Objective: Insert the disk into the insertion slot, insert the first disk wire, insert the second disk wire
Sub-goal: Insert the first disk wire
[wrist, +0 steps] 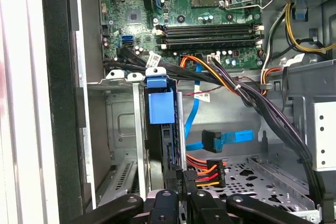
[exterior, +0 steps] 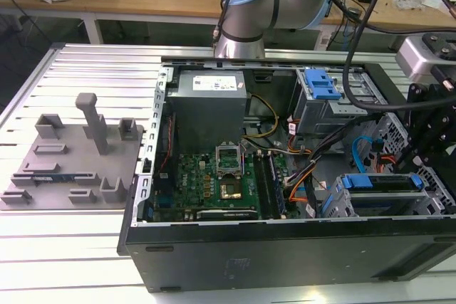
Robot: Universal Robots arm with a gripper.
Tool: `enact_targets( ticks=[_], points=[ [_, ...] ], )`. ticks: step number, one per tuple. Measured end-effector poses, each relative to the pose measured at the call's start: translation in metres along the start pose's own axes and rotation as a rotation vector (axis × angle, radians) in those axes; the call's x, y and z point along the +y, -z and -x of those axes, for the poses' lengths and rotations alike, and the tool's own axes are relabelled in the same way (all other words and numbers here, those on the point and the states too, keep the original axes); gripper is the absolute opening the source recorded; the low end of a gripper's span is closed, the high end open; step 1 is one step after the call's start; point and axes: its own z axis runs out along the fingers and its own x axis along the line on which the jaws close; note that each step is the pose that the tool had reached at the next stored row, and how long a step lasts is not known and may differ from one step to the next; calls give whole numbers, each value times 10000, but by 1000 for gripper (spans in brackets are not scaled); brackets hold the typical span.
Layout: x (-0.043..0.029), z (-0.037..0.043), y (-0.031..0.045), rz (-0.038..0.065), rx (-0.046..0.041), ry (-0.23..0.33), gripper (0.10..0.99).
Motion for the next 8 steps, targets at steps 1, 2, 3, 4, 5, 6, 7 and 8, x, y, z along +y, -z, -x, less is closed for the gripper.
enact_targets(
  ticks=[1,2,3,4,5,6,7,8],
  points=[
    [0,0,-6,0,0,0,161],
    [0,0,-11,0,1,0,161],
    [0,-1,-17,0,0,0,161],
    [0,-2,-21,0,0,0,161],
    [0,-3,-26,0,0,0,161],
    [0,-3,-29,0,-1,0,161],
    [0,-3,-34,0,-1,0,161],
    [0,-4,-37,0,0,0,161]
  ],
)
